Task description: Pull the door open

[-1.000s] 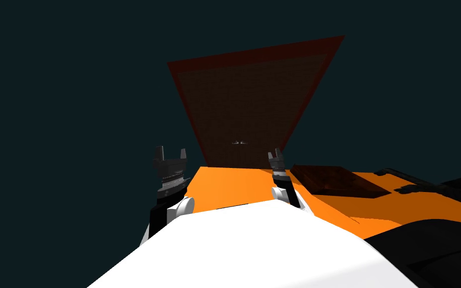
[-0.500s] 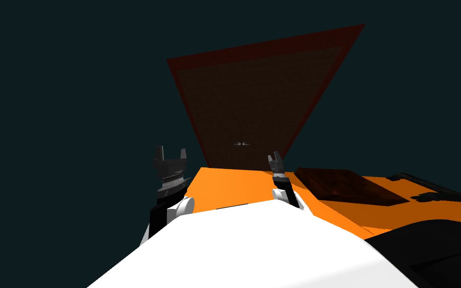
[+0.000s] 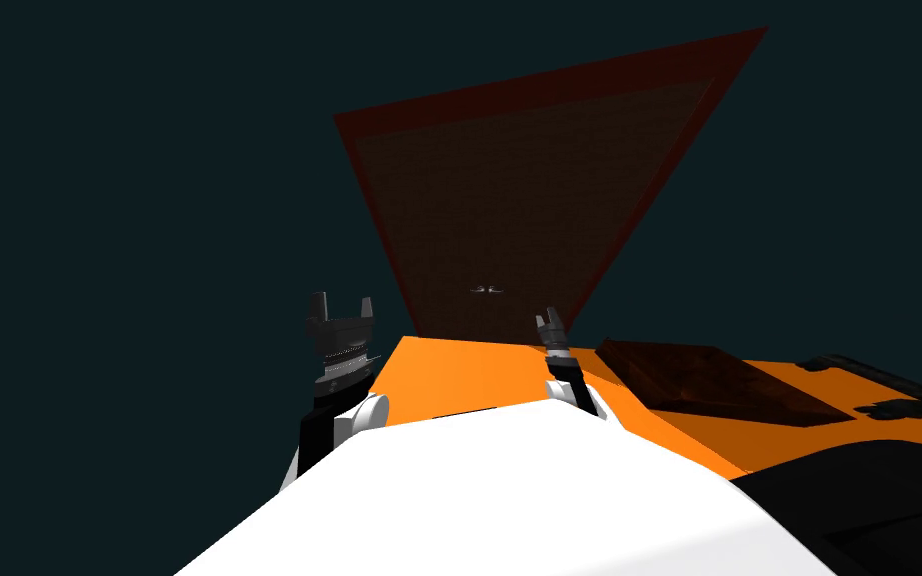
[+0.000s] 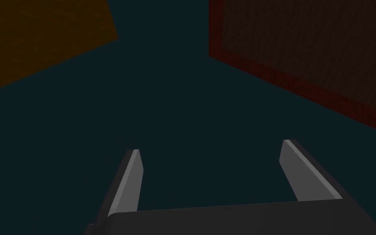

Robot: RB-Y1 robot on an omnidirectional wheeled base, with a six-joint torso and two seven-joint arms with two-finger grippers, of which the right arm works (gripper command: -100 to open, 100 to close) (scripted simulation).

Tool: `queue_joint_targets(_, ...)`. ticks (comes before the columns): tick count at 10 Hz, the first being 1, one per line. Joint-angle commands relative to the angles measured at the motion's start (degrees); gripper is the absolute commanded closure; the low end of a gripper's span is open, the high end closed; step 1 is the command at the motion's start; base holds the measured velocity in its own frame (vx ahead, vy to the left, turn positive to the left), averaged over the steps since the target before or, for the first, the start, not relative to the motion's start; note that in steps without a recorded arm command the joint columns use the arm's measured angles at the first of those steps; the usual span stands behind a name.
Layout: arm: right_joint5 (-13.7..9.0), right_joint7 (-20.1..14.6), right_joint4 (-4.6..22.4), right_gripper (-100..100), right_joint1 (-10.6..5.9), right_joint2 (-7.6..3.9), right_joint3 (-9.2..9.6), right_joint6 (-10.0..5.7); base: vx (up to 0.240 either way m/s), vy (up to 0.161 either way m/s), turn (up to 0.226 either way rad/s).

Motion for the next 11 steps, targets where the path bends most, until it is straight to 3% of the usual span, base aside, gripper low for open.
queue_joint_targets(1, 0.3, -0.5, 2.31, -100, -0.25, -0.15, -0.33, -0.55, 0.09, 0.013, 0.038)
queue_joint_targets(11, 1.84, -3.57, 16.73, -100, -2.96, -1.7, -2.86, -3.05, 0.103, 0.015, 0.038)
